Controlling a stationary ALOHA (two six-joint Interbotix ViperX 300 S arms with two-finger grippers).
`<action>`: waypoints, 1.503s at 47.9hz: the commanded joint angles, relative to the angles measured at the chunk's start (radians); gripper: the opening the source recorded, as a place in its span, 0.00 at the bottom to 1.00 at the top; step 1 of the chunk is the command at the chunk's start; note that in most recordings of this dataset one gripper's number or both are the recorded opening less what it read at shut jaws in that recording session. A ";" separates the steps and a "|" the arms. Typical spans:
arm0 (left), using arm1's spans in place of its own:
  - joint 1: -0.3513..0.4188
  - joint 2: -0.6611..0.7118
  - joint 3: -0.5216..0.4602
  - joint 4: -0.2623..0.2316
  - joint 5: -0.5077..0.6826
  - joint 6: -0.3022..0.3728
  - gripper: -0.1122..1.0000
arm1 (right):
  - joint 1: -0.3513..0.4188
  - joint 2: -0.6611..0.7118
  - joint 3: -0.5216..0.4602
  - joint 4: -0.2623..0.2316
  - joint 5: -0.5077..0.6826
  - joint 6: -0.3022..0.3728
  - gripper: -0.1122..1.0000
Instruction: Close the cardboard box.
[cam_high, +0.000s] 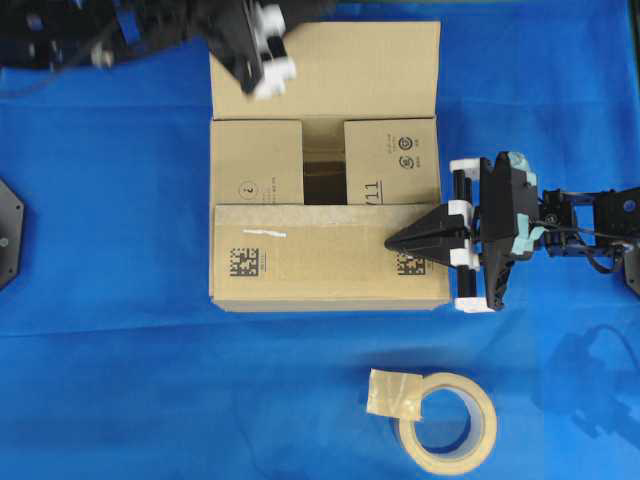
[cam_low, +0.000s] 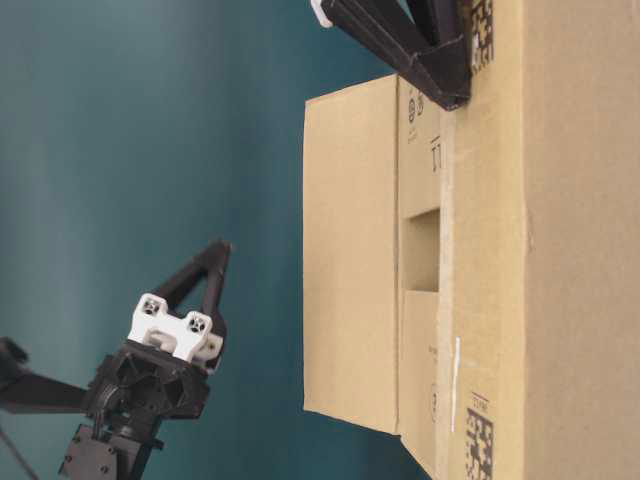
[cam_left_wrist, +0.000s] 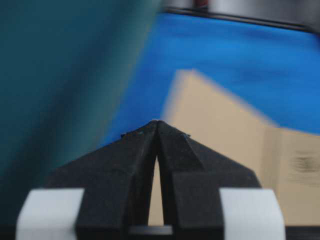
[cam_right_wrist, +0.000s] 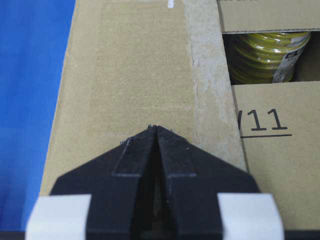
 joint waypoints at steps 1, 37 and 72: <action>0.058 0.006 -0.069 -0.003 0.100 0.000 0.10 | -0.008 -0.005 -0.011 0.003 -0.006 -0.003 0.10; 0.008 0.173 -0.356 -0.003 0.696 0.037 0.10 | -0.023 -0.005 -0.012 0.003 -0.015 -0.008 0.10; -0.158 -0.009 -0.186 -0.006 0.683 -0.055 0.10 | -0.032 -0.014 -0.003 0.003 -0.023 -0.008 0.10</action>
